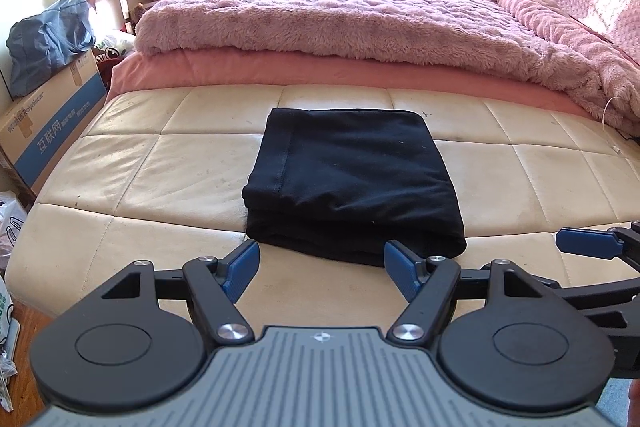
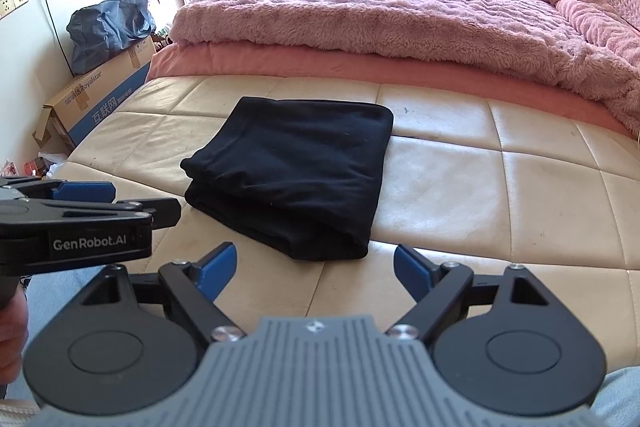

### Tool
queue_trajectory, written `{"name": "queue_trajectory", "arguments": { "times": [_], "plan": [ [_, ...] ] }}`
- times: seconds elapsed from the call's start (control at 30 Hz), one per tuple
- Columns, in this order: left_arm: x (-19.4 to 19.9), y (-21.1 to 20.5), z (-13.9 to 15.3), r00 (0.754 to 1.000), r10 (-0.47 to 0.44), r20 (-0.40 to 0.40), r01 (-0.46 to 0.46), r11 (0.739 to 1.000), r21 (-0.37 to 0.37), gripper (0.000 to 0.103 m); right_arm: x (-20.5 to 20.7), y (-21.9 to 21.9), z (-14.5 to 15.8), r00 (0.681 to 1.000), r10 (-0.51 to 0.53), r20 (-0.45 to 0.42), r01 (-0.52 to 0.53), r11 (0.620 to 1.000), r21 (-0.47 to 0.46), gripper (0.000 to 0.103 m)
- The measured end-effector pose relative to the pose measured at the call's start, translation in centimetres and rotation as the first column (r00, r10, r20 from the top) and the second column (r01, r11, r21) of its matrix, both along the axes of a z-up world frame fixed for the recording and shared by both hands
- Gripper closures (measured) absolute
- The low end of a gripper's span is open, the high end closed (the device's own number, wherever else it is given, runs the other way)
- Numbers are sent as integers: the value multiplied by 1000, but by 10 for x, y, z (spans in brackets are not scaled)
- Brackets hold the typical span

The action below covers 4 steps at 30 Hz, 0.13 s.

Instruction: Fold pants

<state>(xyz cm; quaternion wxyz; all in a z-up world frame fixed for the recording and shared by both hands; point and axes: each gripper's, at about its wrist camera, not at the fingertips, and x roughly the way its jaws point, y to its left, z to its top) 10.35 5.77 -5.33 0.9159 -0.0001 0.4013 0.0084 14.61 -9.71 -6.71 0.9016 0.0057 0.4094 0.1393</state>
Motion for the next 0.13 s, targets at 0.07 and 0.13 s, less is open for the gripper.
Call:
{"name": "queue_trajectory", "arguments": {
  "times": [0.07, 0.13],
  "plan": [
    [-1, 0, 0, 1000, 1, 2, -1, 1000, 0, 19, 0, 0, 0, 1000, 0, -1, 0, 1000, 0, 21],
    [-1, 0, 0, 1000, 6, 5, -6, 1000, 1, 19, 0, 0, 0, 1000, 0, -1, 0, 1000, 0, 21]
  ]
}}
